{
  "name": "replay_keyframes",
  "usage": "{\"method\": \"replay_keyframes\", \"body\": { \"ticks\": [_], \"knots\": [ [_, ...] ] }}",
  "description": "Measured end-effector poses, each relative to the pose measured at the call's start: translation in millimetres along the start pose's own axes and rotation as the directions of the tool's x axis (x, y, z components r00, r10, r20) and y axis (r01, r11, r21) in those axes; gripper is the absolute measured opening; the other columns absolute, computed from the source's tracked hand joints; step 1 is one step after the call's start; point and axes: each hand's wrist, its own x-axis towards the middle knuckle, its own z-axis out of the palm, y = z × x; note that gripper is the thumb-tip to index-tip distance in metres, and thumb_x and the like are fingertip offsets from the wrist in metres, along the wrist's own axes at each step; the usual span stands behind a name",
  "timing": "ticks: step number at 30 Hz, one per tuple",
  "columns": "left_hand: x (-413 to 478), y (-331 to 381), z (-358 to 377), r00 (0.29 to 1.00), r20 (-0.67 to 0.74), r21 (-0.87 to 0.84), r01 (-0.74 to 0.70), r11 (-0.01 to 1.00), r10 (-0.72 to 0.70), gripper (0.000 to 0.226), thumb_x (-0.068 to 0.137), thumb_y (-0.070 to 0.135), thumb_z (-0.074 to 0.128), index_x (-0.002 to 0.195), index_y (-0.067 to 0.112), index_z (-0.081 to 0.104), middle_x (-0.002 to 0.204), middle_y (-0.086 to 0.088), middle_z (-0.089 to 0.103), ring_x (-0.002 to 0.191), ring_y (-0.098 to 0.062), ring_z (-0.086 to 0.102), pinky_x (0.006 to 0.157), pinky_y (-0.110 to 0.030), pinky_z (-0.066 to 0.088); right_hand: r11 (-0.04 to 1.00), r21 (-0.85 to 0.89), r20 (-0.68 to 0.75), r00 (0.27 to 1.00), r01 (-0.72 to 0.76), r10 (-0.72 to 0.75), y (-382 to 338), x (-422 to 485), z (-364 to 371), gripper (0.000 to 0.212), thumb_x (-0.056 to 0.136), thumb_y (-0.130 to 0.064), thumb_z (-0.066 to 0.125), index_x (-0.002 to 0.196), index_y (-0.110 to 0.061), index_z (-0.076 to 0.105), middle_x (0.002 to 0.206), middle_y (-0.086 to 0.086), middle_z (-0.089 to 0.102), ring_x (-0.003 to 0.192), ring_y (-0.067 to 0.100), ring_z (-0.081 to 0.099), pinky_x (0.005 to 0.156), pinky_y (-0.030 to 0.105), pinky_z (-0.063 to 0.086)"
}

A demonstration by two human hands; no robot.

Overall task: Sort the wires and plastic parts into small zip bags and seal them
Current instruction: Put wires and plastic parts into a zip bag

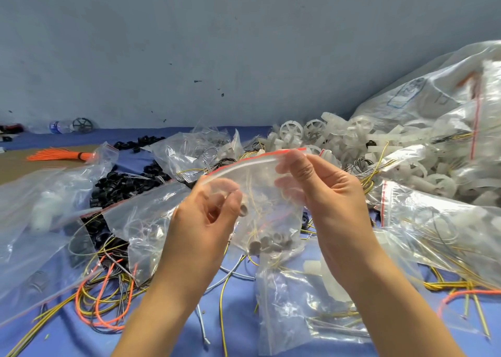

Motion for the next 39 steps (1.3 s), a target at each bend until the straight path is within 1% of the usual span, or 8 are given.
{"method": "replay_keyframes", "body": {
  "ticks": [4, 9, 14, 18, 23, 33, 36, 39],
  "knots": [
    [0, -6, 0, 0.981, 0.189, 0.061, 0.04, 0.997, -0.051, 0.016, 0.089, 0.042, 0.062, 0.086, 0.029, 0.069, 0.089, 0.008, 0.072, 0.073, -0.002, 0.059, 0.065, -0.013, 0.045, 1.0, 0.018, -0.002, 1.0, -0.021, 0.021, 1, 1, 0, 0.023, 0.088, -0.039, 0.063, 0.093, -0.023, 0.078, 0.08, -0.004, 0.067, 0.076, 0.014, 0.06, 0.072, 0.023, 0.049],
    [-2, -5, 0, 0.975, 0.201, 0.009, 0.092, 0.996, -0.092, 0.021, 0.088, 0.038, 0.06, 0.079, 0.023, 0.07, 0.079, 0.01, 0.07, 0.076, 0.0, 0.062, 0.069, -0.008, 0.043, 0.999, 0.036, -0.003, 1.0, -0.028, 0.028, 0, 2, -2, 0.022, 0.087, -0.041, 0.062, 0.089, -0.025, 0.077, 0.084, -0.005, 0.07, 0.078, 0.015, 0.063, 0.075, 0.027, 0.052],
    [-6, -10, 0, 0.973, -0.022, 0.583, -0.173, 0.794, 0.228, 0.049, 0.1, 0.053, 0.035, 0.069, 0.023, 0.06, 0.079, 0.013, 0.059, 0.085, -0.013, 0.055, 0.075, -0.032, 0.042, 0.999, 0.007, -0.021, 0.999, -0.031, 0.031, 3, 1, -1, 0.023, 0.088, -0.039, 0.063, 0.094, -0.023, 0.078, 0.085, -0.006, 0.071, 0.077, 0.013, 0.062, 0.075, 0.023, 0.051],
    [-9, -13, 5, 0.981, -0.052, 0.516, -0.133, 0.846, 0.185, 0.057, 0.098, 0.059, 0.028, 0.067, 0.021, 0.056, 0.073, 0.009, 0.056, 0.073, -0.016, 0.06, 0.067, -0.04, 0.043, 1.0, -0.001, 0.002, 1.0, 0.005, -0.005, 2, 0, 3, 0.022, 0.088, -0.04, 0.063, 0.094, -0.025, 0.078, 0.083, -0.006, 0.069, 0.078, 0.013, 0.06, 0.075, 0.024, 0.05],
    [-10, -15, 9, 0.99, 0.143, 0.27, -0.051, 0.962, 0.012, 0.018, 0.092, 0.029, 0.065, 0.075, 0.027, 0.059, 0.081, 0.01, 0.067, 0.08, -0.01, 0.067, 0.072, -0.016, 0.047, 0.999, 0.028, -0.029, 0.999, -0.027, 0.028, 1, 2, -2, 0.023, 0.09, -0.035, 0.063, 0.096, -0.019, 0.078, 0.085, -0.005, 0.069, 0.076, 0.013, 0.061, 0.075, 0.027, 0.05],
    [-13, -21, 14, 0.945, 0.326, 0.364, -0.12, 0.924, -0.006, 0.012, 0.094, 0.031, 0.061, 0.084, 0.033, 0.069, 0.083, 0.013, 0.066, 0.084, -0.008, 0.061, 0.075, -0.014, 0.043, 1.0, 0.003, -0.056, 0.998, 0.009, -0.008, 1, 1, -3, 0.02, 0.087, -0.037, 0.065, 0.094, -0.023, 0.079, 0.087, -0.004, 0.07, 0.08, 0.015, 0.061, 0.077, 0.027, 0.054],
    [-15, -25, 14, 0.961, 0.274, 0.355, -0.072, 0.932, -0.03, 0.016, 0.091, 0.026, 0.061, 0.078, 0.022, 0.054, 0.084, 0.006, 0.064, 0.087, -0.011, 0.061, 0.082, -0.028, 0.048, 0.999, 0.052, -0.081, 0.997, 0.014, -0.01, -3, 3, -4, 0.023, 0.083, -0.04, 0.066, 0.092, -0.023, 0.079, 0.088, -0.002, 0.071, 0.079, 0.015, 0.061, 0.077, 0.026, 0.054],
    [-16, -21, 14, 0.985, 0.159, 0.098, 0.055, 0.994, -0.07, 0.012, 0.083, 0.028, 0.058, 0.08, 0.018, 0.052, 0.085, -0.002, 0.066, 0.082, -0.011, 0.064, 0.073, -0.018, 0.048, 0.995, 0.099, -0.101, 0.995, 0.033, -0.023, -9, 8, -10, 0.023, 0.082, -0.043, 0.066, 0.091, -0.026, 0.079, 0.085, -0.006, 0.07, 0.079, 0.013, 0.062, 0.083, 0.029, 0.053]
  ]
}}
